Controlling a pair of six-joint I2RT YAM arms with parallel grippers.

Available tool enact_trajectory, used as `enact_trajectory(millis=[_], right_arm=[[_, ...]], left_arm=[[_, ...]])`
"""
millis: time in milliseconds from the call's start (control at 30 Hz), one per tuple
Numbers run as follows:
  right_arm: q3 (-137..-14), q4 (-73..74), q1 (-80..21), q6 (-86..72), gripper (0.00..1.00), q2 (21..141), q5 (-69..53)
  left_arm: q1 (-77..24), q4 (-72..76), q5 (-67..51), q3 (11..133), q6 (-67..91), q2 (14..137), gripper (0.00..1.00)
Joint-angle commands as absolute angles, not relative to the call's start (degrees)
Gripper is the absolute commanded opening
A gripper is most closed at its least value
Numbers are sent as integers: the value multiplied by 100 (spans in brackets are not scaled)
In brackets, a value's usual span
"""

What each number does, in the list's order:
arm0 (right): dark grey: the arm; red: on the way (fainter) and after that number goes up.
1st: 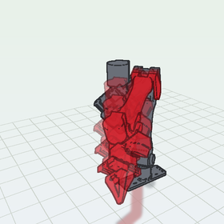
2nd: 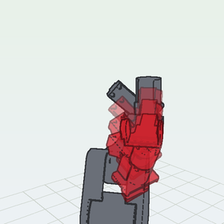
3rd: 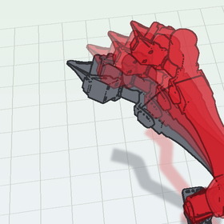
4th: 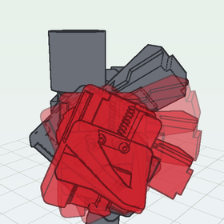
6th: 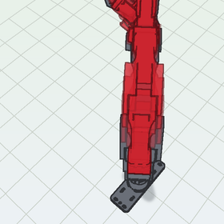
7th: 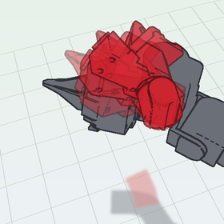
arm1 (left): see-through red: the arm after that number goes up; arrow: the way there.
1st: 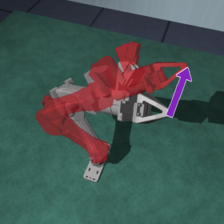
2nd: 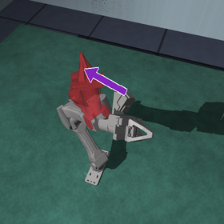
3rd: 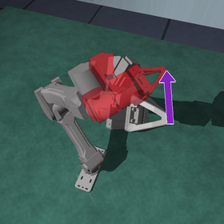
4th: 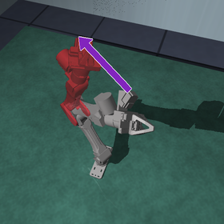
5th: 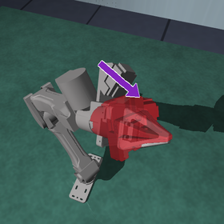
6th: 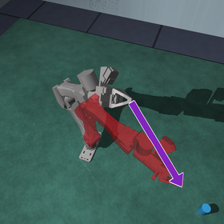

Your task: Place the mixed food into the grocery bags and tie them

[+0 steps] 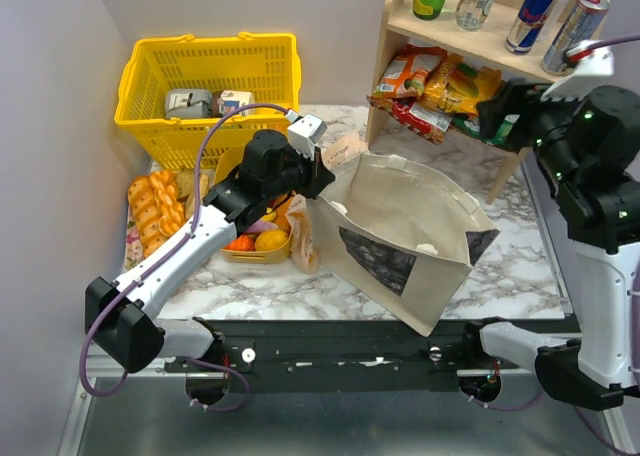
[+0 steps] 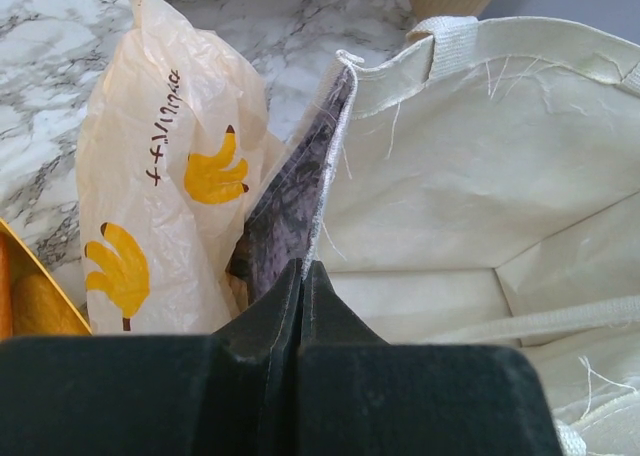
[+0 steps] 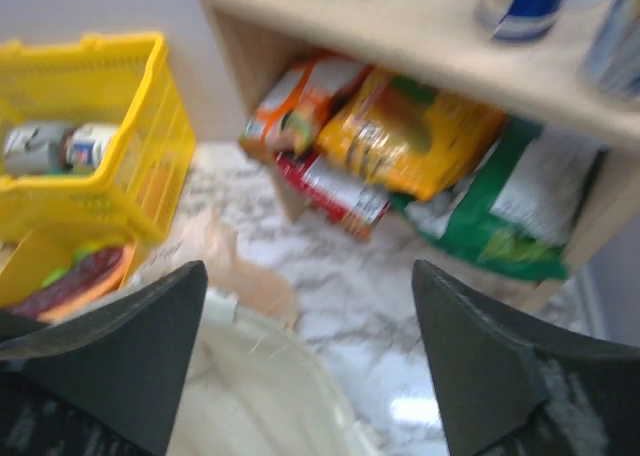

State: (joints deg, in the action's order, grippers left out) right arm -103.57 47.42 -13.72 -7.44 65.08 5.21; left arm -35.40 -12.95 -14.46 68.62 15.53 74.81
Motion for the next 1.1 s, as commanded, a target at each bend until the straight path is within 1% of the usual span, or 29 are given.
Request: enact_trajectory(millis=[0,67,100,233,400,433,500,600,700,1067], right_arm=[[-11125,3832,-268,-308,86,6767,-163],[-11459,3780,-27,-246,84,7038,-237],[-11539,3771,330,-211,84,7118,-394],[-11873,3604,895,139,84,7479,-518],[-12269,3367,1686,167,83,7997,-922],[-12304,3297,1757,176,83,8068,-1193],[-12357,3094,1863,254,79,8182,-1379],[-12621,3059,1890,430,77,8481,-1766],[-12639,2945,1890,439,77,8604,-1863],[-12744,2768,1890,580,77,9044,-1600]], left_arm=[[-3630,-1555,-1318,6803,1415,7453,0],[-3682,-1564,-1318,6812,1415,7436,0],[-3700,-1564,-1327,6812,1406,7418,0],[-3735,-1573,-1275,6803,1371,7383,0],[-3744,-1652,-1213,6838,1318,7427,0],[-3744,-1644,-1213,6847,1327,7427,0],[-3744,-1635,-1213,6838,1327,7453,0],[-3753,-1678,-1195,6855,1301,7479,0],[-3753,-1688,-1204,6864,1301,7497,0],[-3814,-1731,-1248,6900,1327,7515,0]])
